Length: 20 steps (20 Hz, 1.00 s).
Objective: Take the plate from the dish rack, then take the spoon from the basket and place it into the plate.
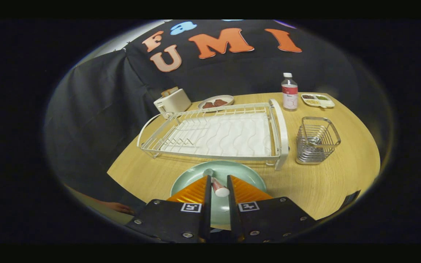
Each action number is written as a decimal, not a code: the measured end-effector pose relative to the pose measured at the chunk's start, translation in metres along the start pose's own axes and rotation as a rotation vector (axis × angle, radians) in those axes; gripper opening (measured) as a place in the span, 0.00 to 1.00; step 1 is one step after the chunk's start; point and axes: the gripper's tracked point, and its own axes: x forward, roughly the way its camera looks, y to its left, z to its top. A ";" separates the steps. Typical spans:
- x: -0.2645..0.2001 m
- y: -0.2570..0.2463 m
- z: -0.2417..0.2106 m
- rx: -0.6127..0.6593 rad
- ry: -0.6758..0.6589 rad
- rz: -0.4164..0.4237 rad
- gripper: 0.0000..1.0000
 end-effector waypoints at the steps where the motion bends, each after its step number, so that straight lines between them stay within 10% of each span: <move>1: -0.001 -0.005 -0.002 0.013 0.001 -0.017 0.24; 20: -0.095 -0.051 0.189 -0.077 -0.481 -0.204 0.89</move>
